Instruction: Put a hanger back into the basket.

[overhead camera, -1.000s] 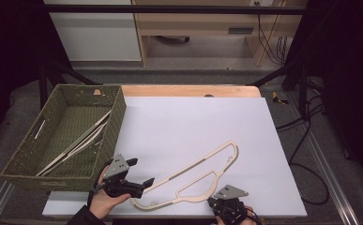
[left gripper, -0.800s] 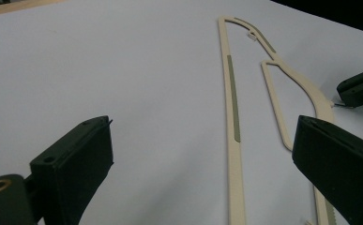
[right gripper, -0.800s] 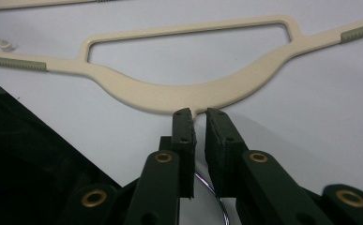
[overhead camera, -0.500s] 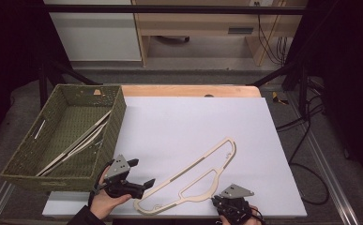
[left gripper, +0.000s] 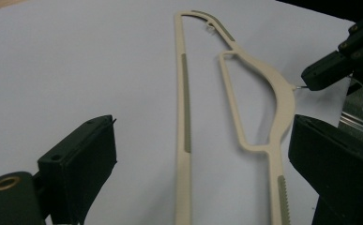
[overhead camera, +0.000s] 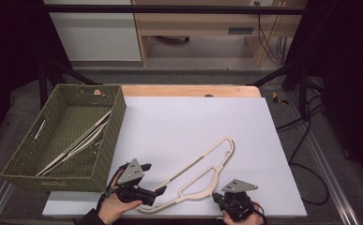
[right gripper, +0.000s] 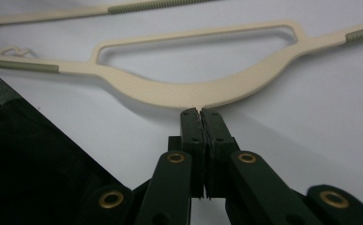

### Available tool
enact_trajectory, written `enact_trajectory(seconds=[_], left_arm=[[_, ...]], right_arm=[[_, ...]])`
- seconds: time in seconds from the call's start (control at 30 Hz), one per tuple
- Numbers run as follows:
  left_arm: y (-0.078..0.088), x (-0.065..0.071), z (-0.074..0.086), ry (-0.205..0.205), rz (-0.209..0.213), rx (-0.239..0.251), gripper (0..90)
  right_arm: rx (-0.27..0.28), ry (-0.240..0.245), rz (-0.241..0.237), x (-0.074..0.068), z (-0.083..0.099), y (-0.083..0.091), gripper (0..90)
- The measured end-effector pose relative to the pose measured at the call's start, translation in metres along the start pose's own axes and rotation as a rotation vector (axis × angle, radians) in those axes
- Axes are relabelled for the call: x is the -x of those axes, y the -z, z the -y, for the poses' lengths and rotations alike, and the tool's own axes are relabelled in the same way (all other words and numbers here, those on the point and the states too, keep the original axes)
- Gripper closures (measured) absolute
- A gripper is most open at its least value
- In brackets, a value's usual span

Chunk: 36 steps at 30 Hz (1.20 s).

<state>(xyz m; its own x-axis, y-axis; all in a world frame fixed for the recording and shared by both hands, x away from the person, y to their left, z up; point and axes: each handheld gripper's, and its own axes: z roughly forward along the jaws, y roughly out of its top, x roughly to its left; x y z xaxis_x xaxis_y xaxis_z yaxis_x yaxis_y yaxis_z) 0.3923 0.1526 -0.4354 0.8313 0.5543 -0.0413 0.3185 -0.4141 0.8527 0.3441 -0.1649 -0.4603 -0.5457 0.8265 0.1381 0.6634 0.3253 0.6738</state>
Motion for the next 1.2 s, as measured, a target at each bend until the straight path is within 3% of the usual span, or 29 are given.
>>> enact_trajectory(seconds=[0.07, 0.23, 0.43, 0.57, 0.7, 0.93, 1.1, 1.2], left_arm=[[-0.008, 0.009, -0.006, -0.026, 0.022, -0.015, 8.4], [-0.034, 0.029, -0.019, -0.084, 0.061, -0.074, 11.2], [-0.065, 0.046, -0.029, -0.126, 0.103, -0.148, 18.8], [-0.080, 0.053, -0.032, -0.168, 0.120, -0.207, 31.0], [-0.094, 0.057, -0.032, -0.169, 0.117, -0.253, 44.4], [-0.104, 0.060, -0.031, -0.194, 0.096, -0.327, 67.3], [-0.102, 0.062, -0.032, -0.219, 0.080, -0.336, 69.3], [-0.099, 0.062, -0.034, -0.232, 0.076, -0.330, 70.2]], right_arm=[[0.014, 0.022, -0.008, 0.001, -0.005, 0.003, 89.7], [0.012, 0.024, -0.016, -0.001, -0.019, 0.010, 89.7], [0.015, 0.044, -0.014, -0.002, -0.031, 0.014, 89.7], [0.013, 0.045, -0.016, -0.003, -0.035, 0.016, 89.7], [0.013, 0.055, -0.012, -0.003, -0.036, 0.016, 89.7], [0.009, 0.062, -0.011, -0.004, -0.036, 0.016, 89.6], [0.000, 0.066, -0.013, -0.005, -0.036, 0.015, 89.3], [0.029, 0.085, -0.020, -0.005, -0.038, 0.018, 87.5]])
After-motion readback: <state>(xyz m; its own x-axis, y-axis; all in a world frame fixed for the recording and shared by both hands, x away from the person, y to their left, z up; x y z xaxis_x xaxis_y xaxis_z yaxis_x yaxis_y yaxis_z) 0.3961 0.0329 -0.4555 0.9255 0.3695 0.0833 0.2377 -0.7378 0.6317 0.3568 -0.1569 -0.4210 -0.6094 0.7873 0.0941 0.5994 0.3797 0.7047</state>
